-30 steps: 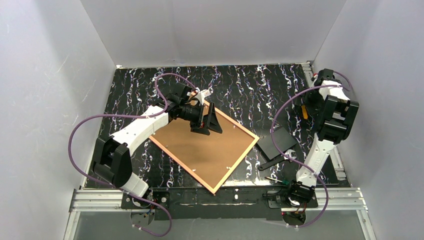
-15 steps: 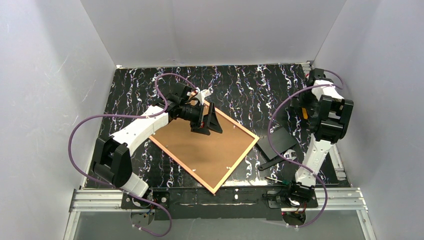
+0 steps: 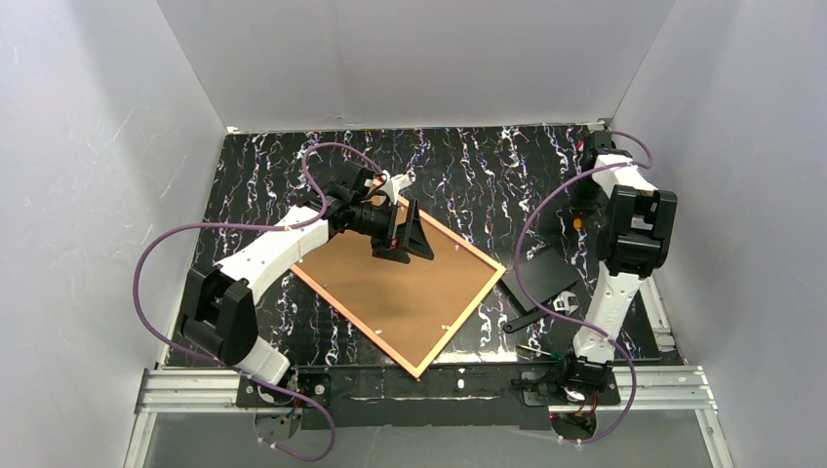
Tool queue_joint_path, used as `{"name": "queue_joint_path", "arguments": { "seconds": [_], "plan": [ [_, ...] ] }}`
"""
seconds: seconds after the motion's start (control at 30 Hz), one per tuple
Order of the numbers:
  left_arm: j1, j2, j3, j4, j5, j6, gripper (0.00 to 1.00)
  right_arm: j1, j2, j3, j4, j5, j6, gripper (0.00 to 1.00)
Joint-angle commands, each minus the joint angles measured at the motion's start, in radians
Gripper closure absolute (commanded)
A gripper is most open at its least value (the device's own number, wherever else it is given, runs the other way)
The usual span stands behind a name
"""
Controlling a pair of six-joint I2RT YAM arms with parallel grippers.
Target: Take the photo out of the frame
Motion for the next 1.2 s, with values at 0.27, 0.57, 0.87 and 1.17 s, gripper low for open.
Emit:
{"name": "queue_joint_path", "arguments": {
  "seconds": [0.27,0.57,0.87,1.17],
  "plan": [
    [-0.003,-0.004,-0.003,-0.057,0.026,0.01,0.02,-0.004,-0.326,-0.108,-0.006,-0.194,0.157,0.99],
    [-0.003,-0.015,-0.022,-0.056,-0.003,0.026,0.02,0.142,-0.689,-0.438,0.092,-0.535,0.222,0.99],
    [-0.002,-0.083,-0.116,0.056,-0.103,-0.363,0.03,0.48,-1.015,-0.751,0.264,-0.554,0.37,0.99],
    [-0.076,-0.113,-0.293,0.397,-0.157,-0.905,0.04,0.745,-1.208,-0.984,0.457,-0.421,0.582,0.99]
  ]
}}
